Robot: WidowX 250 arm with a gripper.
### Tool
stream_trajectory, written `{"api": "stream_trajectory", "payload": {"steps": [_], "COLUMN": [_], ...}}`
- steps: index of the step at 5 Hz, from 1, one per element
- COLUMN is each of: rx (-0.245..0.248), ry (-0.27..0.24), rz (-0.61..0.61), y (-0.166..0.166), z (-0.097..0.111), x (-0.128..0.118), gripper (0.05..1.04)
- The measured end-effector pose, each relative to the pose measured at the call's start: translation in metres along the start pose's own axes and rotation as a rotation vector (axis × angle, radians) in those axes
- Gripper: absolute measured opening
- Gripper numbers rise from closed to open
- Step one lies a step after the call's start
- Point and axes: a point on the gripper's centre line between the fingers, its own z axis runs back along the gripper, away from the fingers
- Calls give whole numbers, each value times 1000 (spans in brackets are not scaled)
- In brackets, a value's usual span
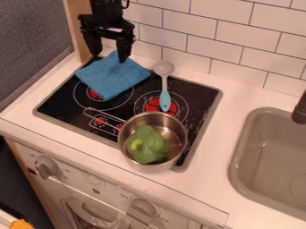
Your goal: Move the blue spoon to the bottom left of the stove
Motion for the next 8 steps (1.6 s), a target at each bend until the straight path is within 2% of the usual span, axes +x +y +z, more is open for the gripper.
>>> {"api": "stream_trajectory", "payload": {"steps": [1, 2, 4, 5, 6, 7, 8], "rx": [-11, -8, 0, -34, -27, -11, 10], "ry": [35, 63, 92, 110, 148, 238, 233], "rz": [9, -13, -97, -120, -76, -45, -55], "y": [-1, -20, -82, -119, -128, -126, -124], "z": [-14, -20, -21, -21, -23, -45, -44], "x": [-4, -6, -2, -5, -8, -17, -16], "gripper": [998, 998, 998, 998, 998, 997, 999]}}
